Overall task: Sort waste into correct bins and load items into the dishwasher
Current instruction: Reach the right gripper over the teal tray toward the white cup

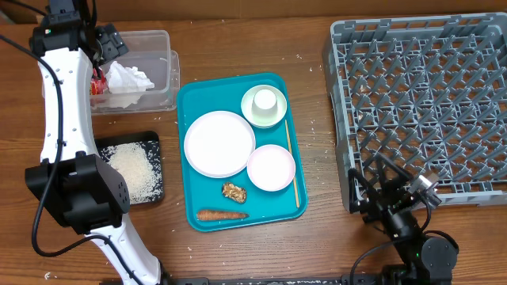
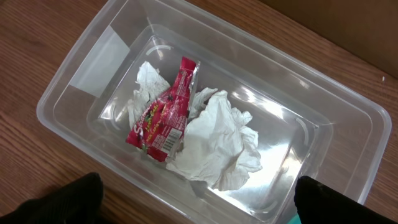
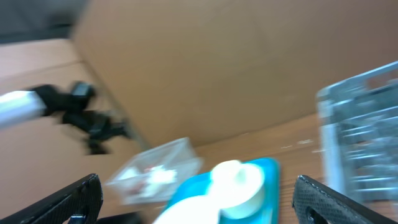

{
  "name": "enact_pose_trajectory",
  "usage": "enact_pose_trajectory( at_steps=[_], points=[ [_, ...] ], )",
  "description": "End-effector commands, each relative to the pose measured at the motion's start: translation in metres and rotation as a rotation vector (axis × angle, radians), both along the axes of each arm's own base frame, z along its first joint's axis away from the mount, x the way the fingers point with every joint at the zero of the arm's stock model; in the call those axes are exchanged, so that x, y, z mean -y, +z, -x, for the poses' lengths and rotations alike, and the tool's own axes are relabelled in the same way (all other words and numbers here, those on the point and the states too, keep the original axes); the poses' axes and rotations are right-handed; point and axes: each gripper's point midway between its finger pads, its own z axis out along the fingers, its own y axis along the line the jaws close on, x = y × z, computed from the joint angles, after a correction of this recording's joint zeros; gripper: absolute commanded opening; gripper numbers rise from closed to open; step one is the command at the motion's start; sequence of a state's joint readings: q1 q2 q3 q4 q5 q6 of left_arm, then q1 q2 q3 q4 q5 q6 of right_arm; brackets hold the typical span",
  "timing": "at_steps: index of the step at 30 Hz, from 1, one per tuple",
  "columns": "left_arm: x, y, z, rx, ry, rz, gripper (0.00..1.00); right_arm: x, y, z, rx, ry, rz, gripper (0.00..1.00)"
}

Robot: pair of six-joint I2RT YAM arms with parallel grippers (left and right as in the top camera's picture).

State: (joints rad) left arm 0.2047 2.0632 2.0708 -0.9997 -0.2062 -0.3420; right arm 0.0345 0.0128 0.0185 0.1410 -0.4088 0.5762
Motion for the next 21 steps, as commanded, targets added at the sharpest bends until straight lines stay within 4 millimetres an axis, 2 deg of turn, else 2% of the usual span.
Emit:
enact_pose_trajectory(
  at_steps=[1, 3, 9, 11, 17, 21],
  points=[
    [0.000, 0.000, 0.000, 0.005, 0.020, 0.001, 1.00, -0.023, 0.005, 0.016, -0.076, 0.199, -0.174, 1.00],
    [0.000, 0.000, 0.000, 0.005, 0.020, 0.001, 1.00, -0.022, 0.017, 0.018, -0.041, 0.204, -0.201, 1.00],
    [0.000, 0.000, 0.000, 0.005, 0.020, 0.001, 1.00, -0.021, 0.072, 0.043, 0.186, 0.251, -0.241, 1.00],
    [0.000, 0.000, 0.000, 0.005, 0.020, 0.001, 1.00, -0.019, 0.082, 0.046, 0.201, 0.246, -0.243, 1.00],
    [0.000, 0.000, 0.000, 0.005, 0.020, 0.001, 1.00, -0.019, 0.103, 0.044, 0.190, 0.210, -0.188, 1.00],
    [0.000, 0.000, 0.000, 0.005, 0.020, 0.001, 1.00, -0.022, 0.120, 0.029, 0.132, 0.184, -0.097, 1.00]
  ],
)
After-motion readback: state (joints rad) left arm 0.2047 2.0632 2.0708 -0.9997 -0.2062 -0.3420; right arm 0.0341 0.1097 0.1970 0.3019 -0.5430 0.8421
